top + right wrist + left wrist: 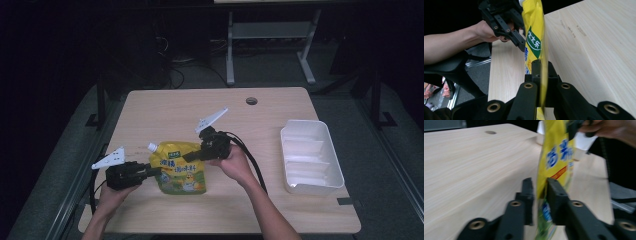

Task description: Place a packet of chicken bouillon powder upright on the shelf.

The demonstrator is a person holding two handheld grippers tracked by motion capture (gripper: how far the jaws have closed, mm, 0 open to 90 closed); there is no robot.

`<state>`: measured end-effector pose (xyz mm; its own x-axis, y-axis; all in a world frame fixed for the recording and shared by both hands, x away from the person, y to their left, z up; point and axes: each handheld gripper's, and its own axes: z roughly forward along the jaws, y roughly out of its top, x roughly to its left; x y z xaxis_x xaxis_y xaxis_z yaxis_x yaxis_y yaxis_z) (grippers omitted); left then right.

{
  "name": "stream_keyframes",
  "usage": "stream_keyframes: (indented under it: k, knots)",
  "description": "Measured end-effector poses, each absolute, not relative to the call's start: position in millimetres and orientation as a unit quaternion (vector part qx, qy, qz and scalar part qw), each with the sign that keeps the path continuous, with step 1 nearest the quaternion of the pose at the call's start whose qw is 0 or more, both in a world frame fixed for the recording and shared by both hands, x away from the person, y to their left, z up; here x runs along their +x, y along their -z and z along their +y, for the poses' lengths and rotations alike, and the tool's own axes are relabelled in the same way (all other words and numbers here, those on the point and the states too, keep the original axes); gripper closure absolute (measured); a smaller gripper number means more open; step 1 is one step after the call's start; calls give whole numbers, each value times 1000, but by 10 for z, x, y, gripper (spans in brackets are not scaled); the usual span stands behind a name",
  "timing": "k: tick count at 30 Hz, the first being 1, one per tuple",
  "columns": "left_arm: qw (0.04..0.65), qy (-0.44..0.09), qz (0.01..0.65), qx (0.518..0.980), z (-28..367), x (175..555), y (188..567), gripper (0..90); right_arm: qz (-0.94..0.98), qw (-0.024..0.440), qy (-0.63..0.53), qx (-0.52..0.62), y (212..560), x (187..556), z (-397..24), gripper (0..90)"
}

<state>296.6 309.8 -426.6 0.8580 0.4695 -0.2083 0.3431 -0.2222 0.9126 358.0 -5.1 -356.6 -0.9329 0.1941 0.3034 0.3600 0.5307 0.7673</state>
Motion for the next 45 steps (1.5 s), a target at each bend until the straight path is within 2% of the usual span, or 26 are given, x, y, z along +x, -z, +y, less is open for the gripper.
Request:
stream_keyframes:
  k: [1, 3, 25, 36, 45]
  knots:
    - [561, -60, 266, 782, 3102, 2971, 4275, 663, -871, 83, 457, -159, 3525, 3569, -90, 896]
    - [557, -62, 269, 783, 3098, 2977, 4284, 637, -872, 75, 455, -162, 3490, 3567, -144, 896]
    - [475, -117, 296, 820, 2995, 2995, 4352, 381, -863, 33, 466, -193, 3214, 3582, -686, 897]
    - [456, -126, 301, 828, 2969, 3007, 4383, 328, -859, 19, 470, -203, 3102, 3573, -866, 897]
    - [449, -129, 302, 831, 2969, 3012, 4393, 320, -857, 2, 471, -210, 2987, 3547, -1057, 898]
